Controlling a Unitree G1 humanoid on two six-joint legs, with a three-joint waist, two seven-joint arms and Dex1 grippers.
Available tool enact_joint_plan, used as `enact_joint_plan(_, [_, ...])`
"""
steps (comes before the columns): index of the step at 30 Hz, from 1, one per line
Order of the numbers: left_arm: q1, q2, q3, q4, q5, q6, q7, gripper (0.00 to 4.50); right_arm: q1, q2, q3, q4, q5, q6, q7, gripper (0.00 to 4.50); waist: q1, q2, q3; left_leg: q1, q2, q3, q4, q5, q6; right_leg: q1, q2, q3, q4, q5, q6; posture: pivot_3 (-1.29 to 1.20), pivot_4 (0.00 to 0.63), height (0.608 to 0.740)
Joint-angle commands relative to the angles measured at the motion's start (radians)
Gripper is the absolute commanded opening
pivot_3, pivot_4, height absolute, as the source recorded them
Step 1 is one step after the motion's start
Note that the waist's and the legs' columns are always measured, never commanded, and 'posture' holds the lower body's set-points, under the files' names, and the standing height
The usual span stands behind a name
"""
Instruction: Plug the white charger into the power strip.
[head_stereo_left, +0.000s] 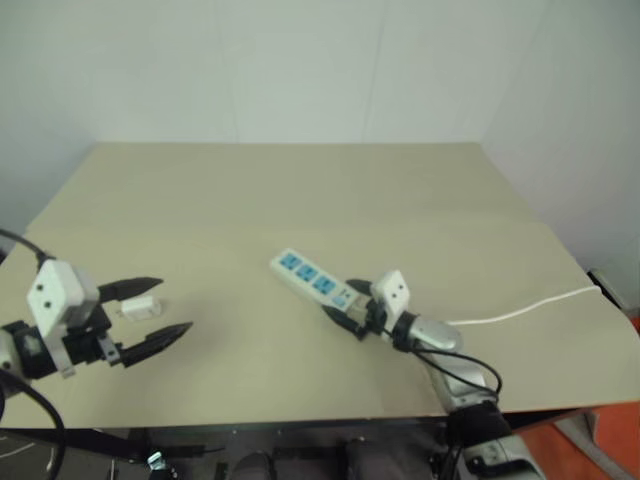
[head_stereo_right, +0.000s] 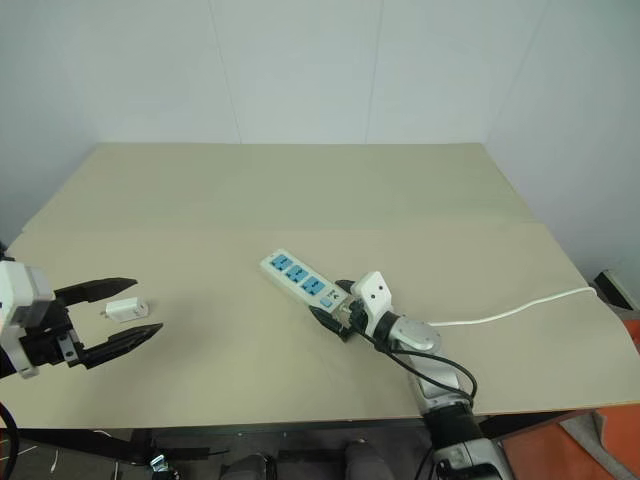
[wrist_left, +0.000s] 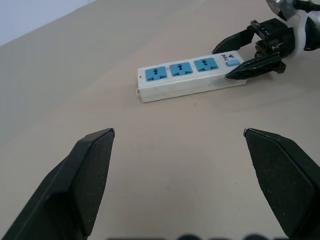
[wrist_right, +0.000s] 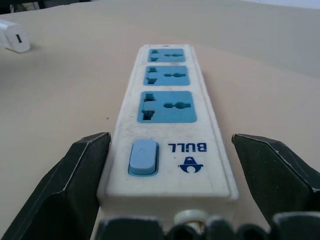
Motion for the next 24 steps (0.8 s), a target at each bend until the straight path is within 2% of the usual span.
enact_joint_plan(1, [0.001, 0.010, 0.033, -0.027, -0.019, -0.002, -0.001, 4.50, -0.030, 0.016, 0.009, 0.064, -0.015, -0.056, -0.009, 4.46, 0.001, 0.000, 0.000, 0.000, 0.000, 0.000, 0.000, 0.000, 0.000, 0.000, 0.000, 0.000, 0.000, 0.000, 0.000, 0.00, 0.150, 0.740])
enact_joint_plan(9, [0.001, 0.011, 0.036, -0.031, -0.022, 0.002, 0.001, 4.50, -0.046, 0.029, 0.051, 0.158, -0.056, -0.101, 0.011, 4.46, -0.004, -0.003, -0.002, 0.006, 0.001, 0.000, 0.000, 0.000, 0.000, 0.005, 0.000, 0.000, 0.000, -0.001, -0.001, 0.00, 0.150, 0.740])
enact_joint_plan(24, [-0.008, 0.014, 0.022, -0.030, -0.027, 0.000, 0.007, 4.50, -0.131, 0.067, 0.018, 0.329, -0.026, -0.101, 0.036, 4.46, -0.029, -0.004, -0.002, 0.016, 0.001, -0.001, -0.001, 0.000, 0.000, 0.014, 0.000, 0.000, -0.001, -0.002, -0.002, 0.00, 0.150, 0.740])
